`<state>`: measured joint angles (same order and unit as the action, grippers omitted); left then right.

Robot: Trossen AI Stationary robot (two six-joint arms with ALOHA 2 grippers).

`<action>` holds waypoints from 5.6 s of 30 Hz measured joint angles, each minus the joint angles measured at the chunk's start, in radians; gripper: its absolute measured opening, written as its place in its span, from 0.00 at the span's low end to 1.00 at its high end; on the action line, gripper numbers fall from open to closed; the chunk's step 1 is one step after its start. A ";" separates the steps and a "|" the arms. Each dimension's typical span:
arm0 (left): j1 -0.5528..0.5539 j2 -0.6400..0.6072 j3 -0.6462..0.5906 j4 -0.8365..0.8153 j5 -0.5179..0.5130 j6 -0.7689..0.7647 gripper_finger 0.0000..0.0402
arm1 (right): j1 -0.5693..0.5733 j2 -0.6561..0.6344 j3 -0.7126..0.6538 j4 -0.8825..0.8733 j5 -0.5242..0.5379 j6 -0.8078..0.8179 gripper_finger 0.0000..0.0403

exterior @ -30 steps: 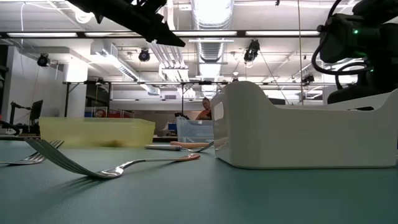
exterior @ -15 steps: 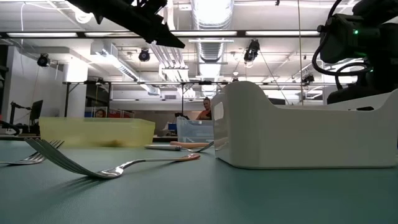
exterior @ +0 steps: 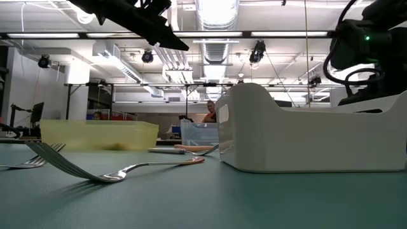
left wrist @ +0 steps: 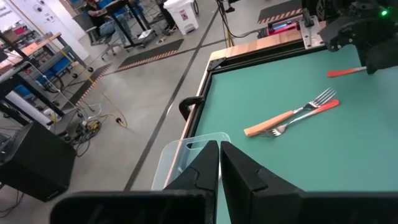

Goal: Sort silverware by color (type)
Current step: Put the orange fork into the white bin

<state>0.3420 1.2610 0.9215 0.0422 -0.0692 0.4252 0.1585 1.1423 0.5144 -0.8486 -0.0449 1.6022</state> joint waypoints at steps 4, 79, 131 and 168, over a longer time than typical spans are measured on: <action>0.000 0.000 0.000 -0.001 0.000 0.000 0.00 | 0.000 -0.003 -0.055 0.055 0.006 -0.001 0.19; -0.144 0.079 -0.228 0.760 0.106 -0.399 0.17 | -0.249 -0.001 0.016 1.968 0.408 -1.430 0.03; -0.144 0.465 0.093 0.649 -0.019 -0.570 0.00 | -0.248 0.014 0.035 1.885 0.454 -1.518 0.11; -0.043 0.081 0.092 -0.530 0.492 -1.006 0.00 | -0.066 0.264 0.771 0.559 0.465 -2.224 0.35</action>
<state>0.2993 1.3419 1.0130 -0.4878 0.4227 -0.5812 0.0929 1.4062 1.2858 -0.2897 0.4201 -0.6216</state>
